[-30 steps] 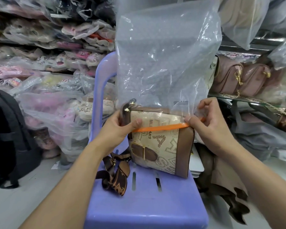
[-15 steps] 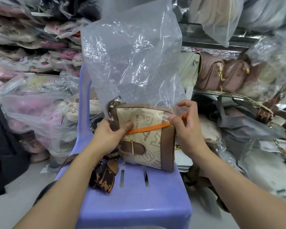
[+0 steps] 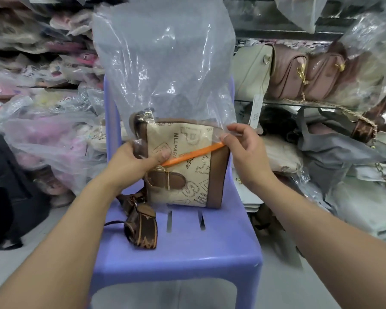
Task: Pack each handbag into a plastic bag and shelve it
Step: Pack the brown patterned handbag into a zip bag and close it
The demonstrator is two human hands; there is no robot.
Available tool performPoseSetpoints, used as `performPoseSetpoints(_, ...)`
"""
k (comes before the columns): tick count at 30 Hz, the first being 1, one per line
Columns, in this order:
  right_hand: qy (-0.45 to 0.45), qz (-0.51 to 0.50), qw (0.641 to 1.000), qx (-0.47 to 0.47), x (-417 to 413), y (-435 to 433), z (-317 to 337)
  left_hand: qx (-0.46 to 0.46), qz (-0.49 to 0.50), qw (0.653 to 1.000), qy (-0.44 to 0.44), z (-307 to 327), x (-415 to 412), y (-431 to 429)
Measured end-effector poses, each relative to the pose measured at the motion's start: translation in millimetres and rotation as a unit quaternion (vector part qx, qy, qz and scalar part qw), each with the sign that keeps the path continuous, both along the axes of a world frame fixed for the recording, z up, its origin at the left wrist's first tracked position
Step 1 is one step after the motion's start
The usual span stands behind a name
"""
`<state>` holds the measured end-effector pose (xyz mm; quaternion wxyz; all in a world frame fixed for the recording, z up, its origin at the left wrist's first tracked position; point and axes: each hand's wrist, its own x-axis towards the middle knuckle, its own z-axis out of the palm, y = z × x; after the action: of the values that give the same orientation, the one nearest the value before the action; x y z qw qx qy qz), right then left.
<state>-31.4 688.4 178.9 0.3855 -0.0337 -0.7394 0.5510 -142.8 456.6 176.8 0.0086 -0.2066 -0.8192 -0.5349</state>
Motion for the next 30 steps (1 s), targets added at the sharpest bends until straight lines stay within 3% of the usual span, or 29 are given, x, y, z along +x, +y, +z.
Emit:
performPoseSetpoints(3,-0.008,0.004,1.0,0.004,-1,-1,-1,-0.022,-0.011,1.0,-0.005,-5,-2,-6)
performPoseSetpoints(10,-0.018,-0.031,0.996,0.083,8,9,-23,0.111,-0.028,0.993,0.033,-2,8,12)
performPoseSetpoints(13,-0.047,-0.037,0.994,0.095,10,15,-39,0.127,-0.016,0.989,0.069,-2,17,21)
performPoseSetpoints(16,-0.061,-0.039,0.994,0.085,12,16,-41,0.094,-0.014,0.993,0.066,-10,18,19)
performPoseSetpoints(21,-0.01,-0.011,1.0,-0.028,2,5,-13,0.086,-0.046,0.994,0.052,-12,14,9)
performPoseSetpoints(25,-0.053,-0.007,0.998,0.023,1,-8,-12,0.115,-0.082,0.99,0.006,-9,7,3)
performPoseSetpoints(27,-0.068,-0.009,0.997,0.036,3,-13,-18,0.142,-0.052,0.989,0.006,-4,9,4)
performPoseSetpoints(30,-0.079,-0.004,0.996,0.049,1,-14,-25,0.174,0.058,0.979,0.084,6,11,8)
